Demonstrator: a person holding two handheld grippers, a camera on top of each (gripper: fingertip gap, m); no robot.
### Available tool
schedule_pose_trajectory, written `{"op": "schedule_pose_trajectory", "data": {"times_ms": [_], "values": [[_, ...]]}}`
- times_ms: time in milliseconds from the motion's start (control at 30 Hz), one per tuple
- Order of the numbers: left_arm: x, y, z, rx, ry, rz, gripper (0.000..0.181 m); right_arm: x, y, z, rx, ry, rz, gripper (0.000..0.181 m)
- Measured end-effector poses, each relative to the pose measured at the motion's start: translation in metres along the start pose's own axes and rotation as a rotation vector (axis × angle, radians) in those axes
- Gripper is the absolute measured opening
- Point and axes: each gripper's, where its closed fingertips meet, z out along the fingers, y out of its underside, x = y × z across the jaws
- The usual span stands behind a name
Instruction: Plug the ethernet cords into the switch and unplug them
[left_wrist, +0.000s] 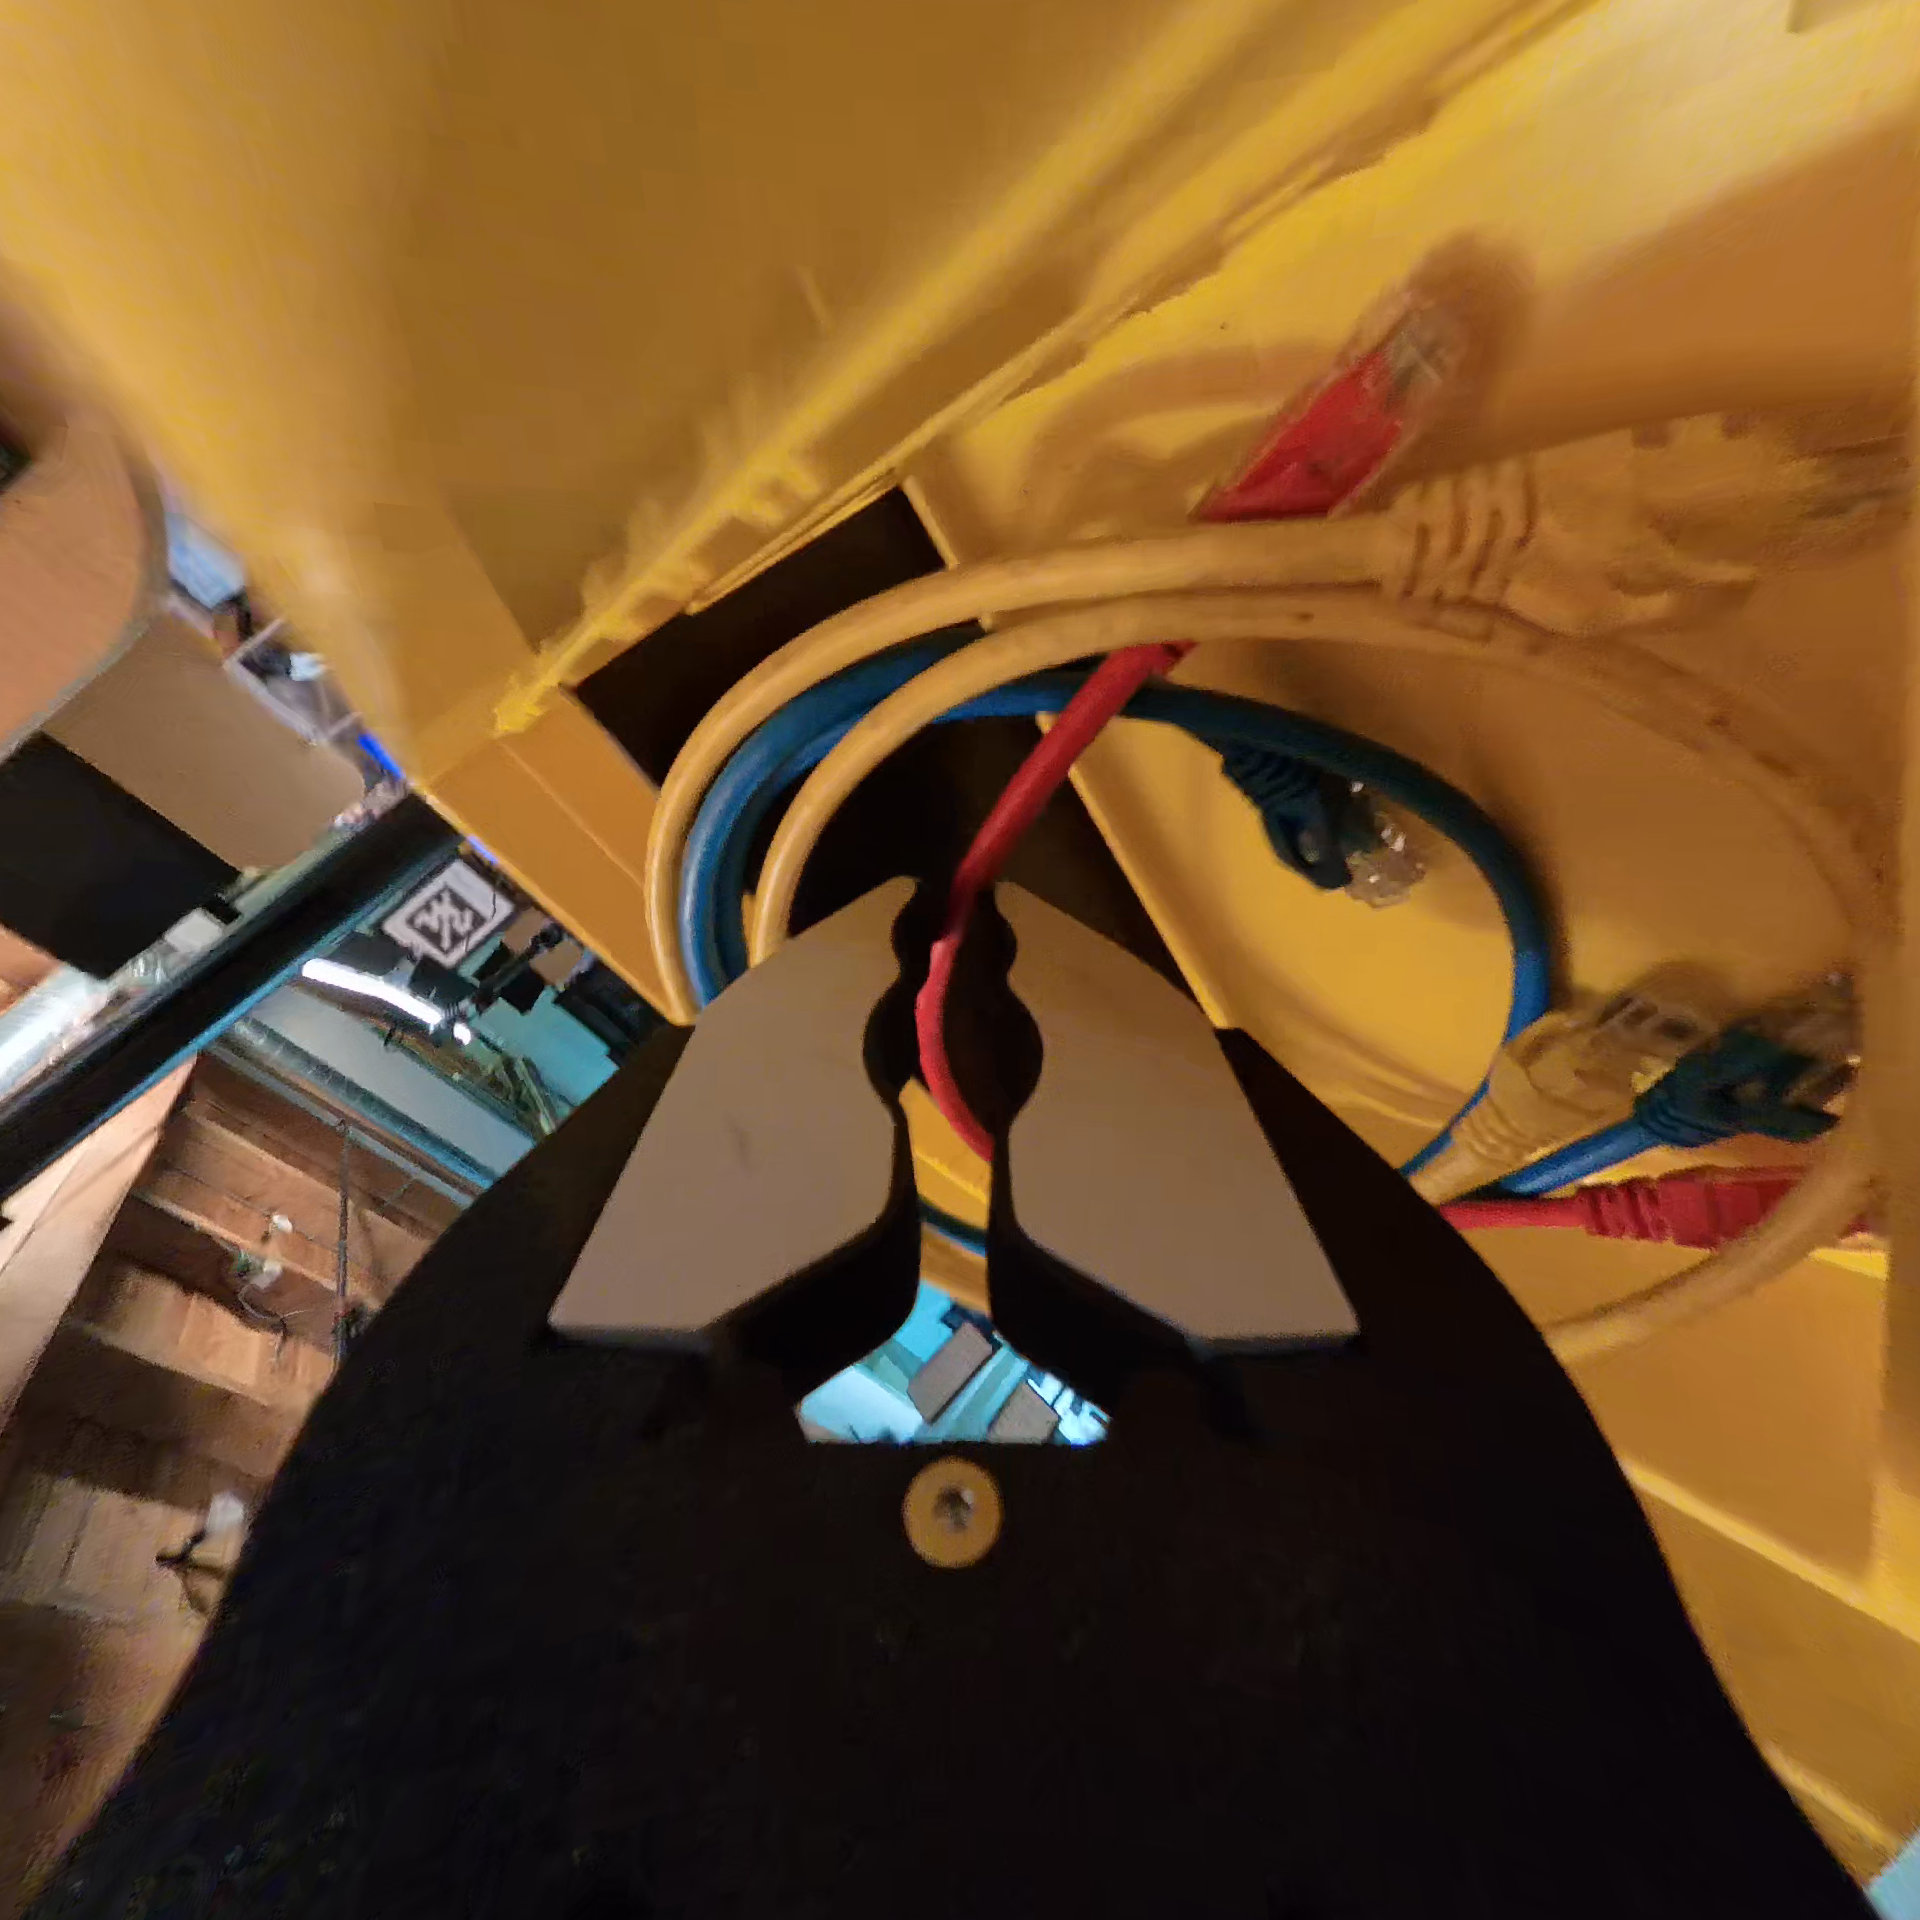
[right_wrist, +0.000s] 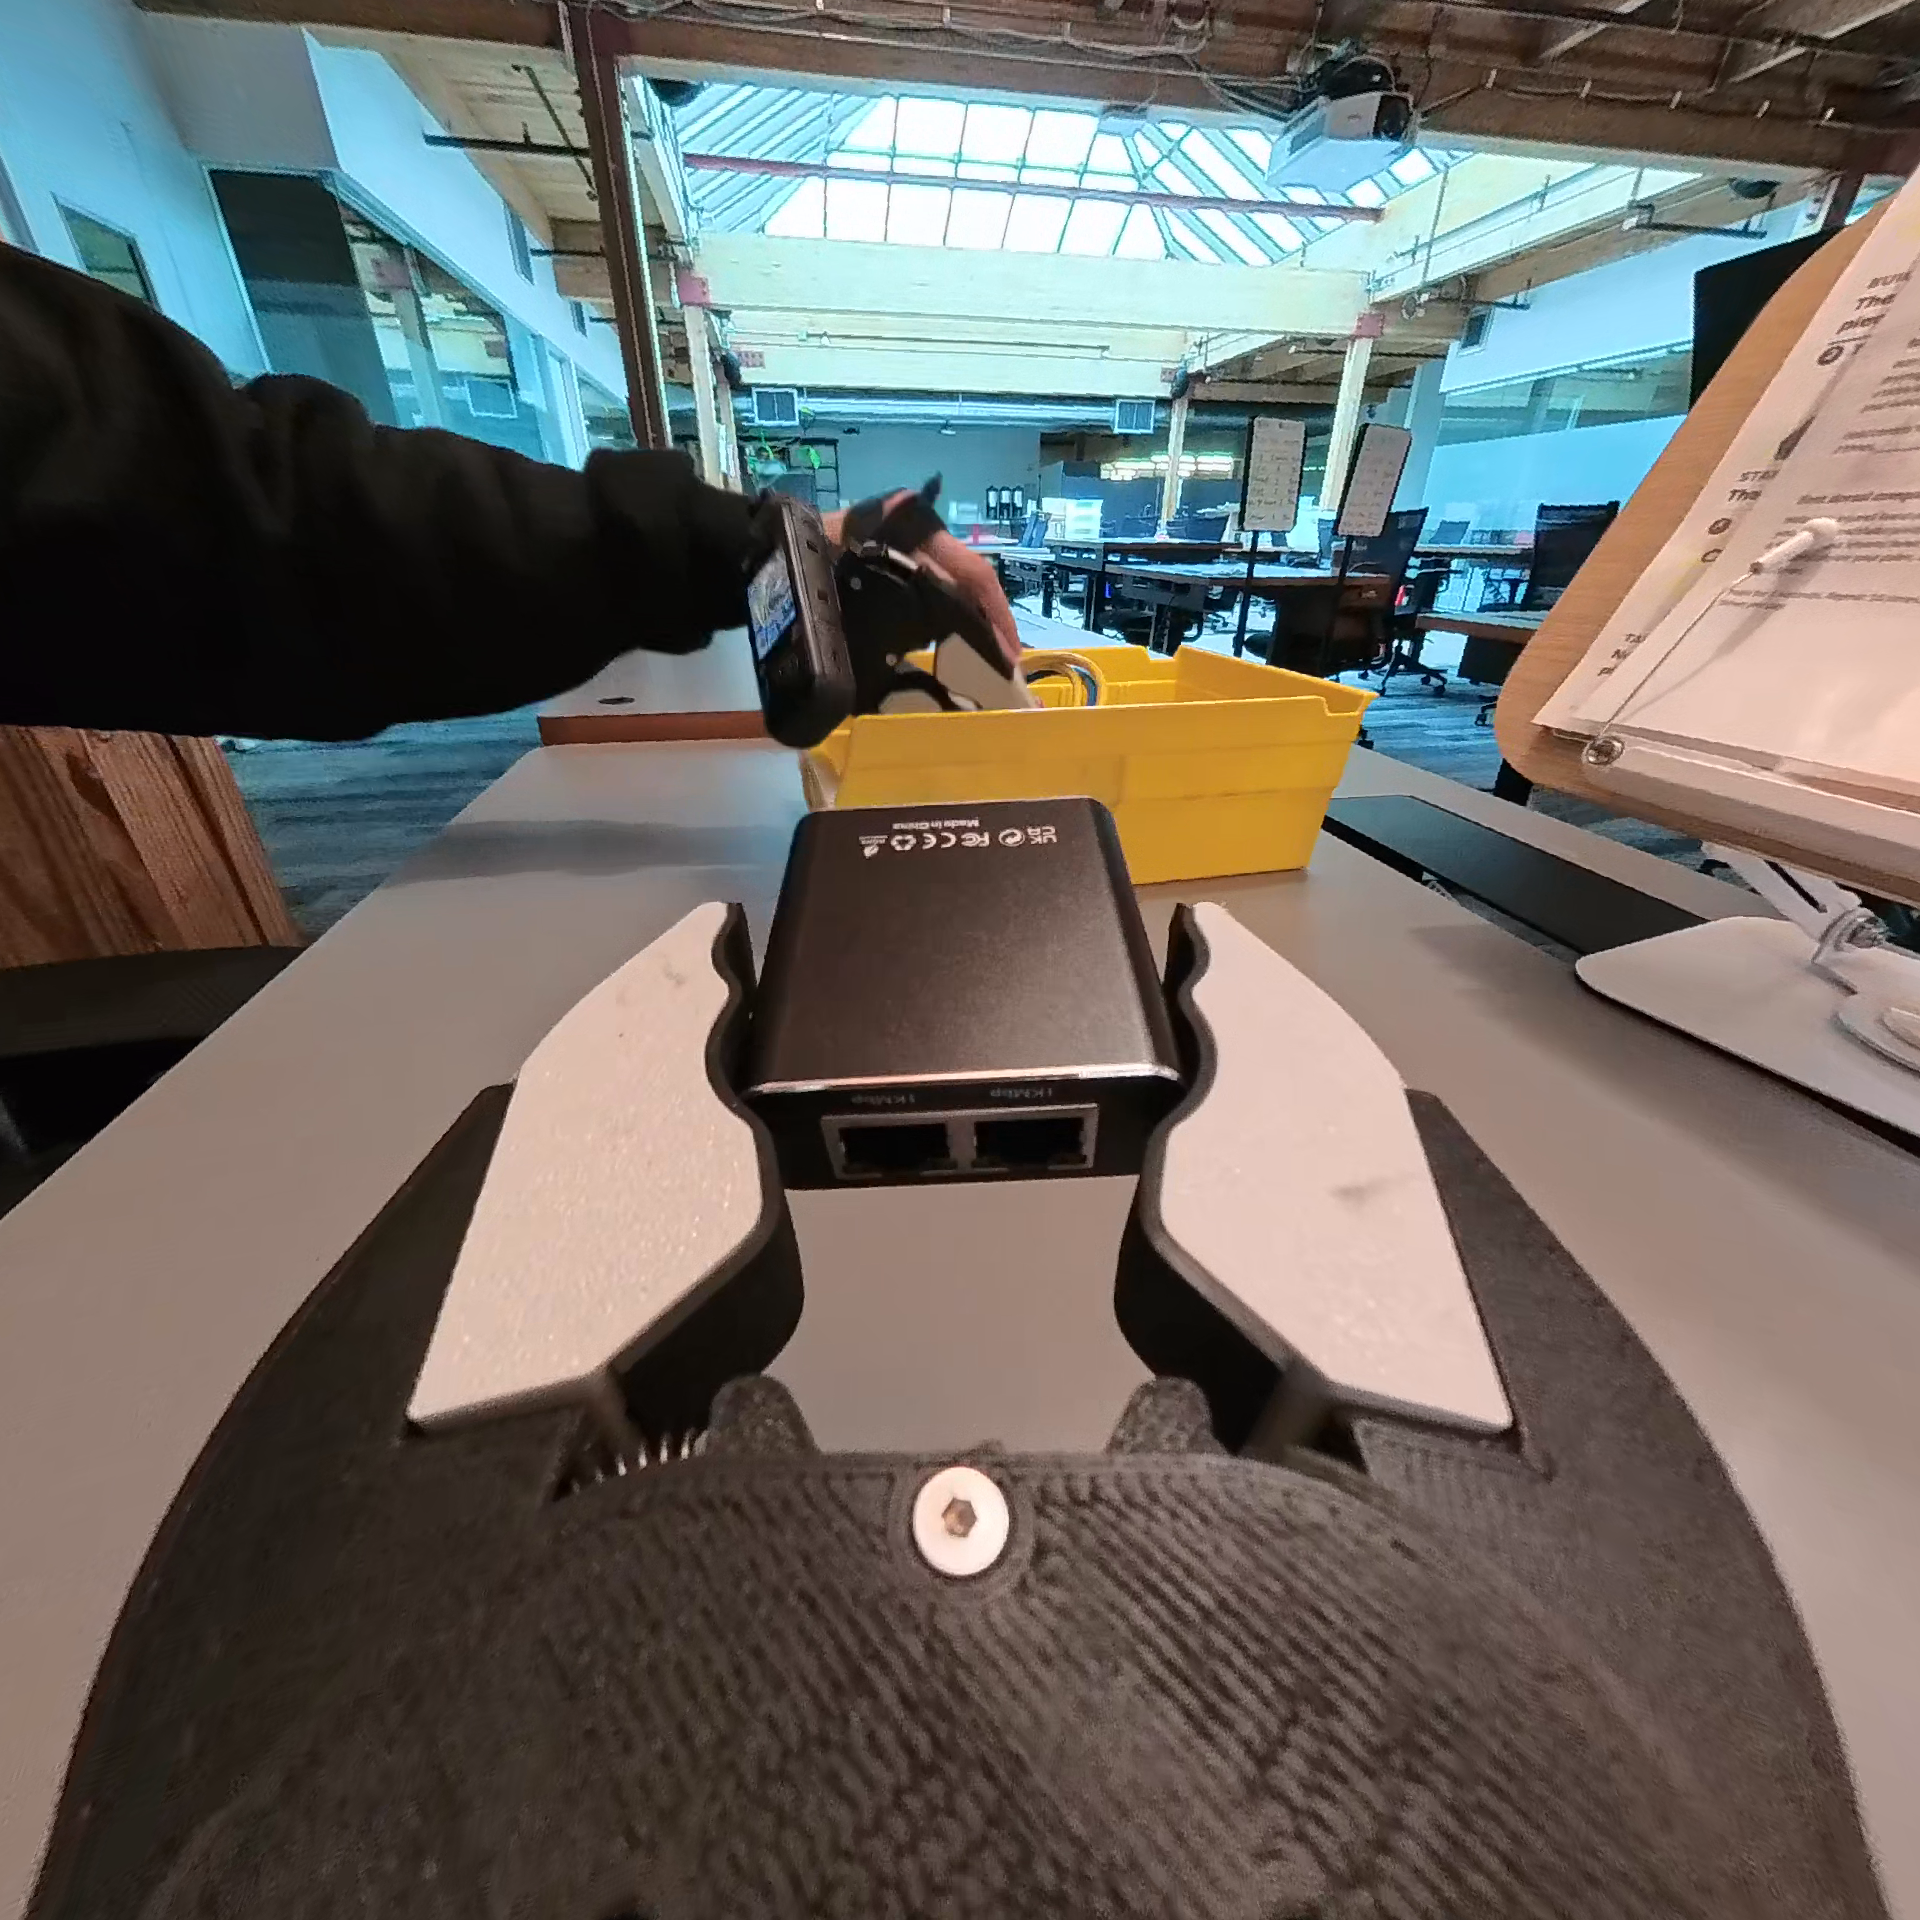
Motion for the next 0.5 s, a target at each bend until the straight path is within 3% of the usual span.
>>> {"op": "schedule_pose_trajectory", "data": {"times_ms": [267, 500], "values": [[-0.026, 0.038, -0.059, -0.082, -0.051, -0.148, 0.004, -0.004, 0.004, 0.003, -0.030, -0.030, -0.007, 0.075], [-0.045, 0.070, -0.129, -0.012, -0.048, -0.543, 0.004, -0.009, 0.003, 0.002, -0.023, -0.053, -0.032, 0.075]]}}
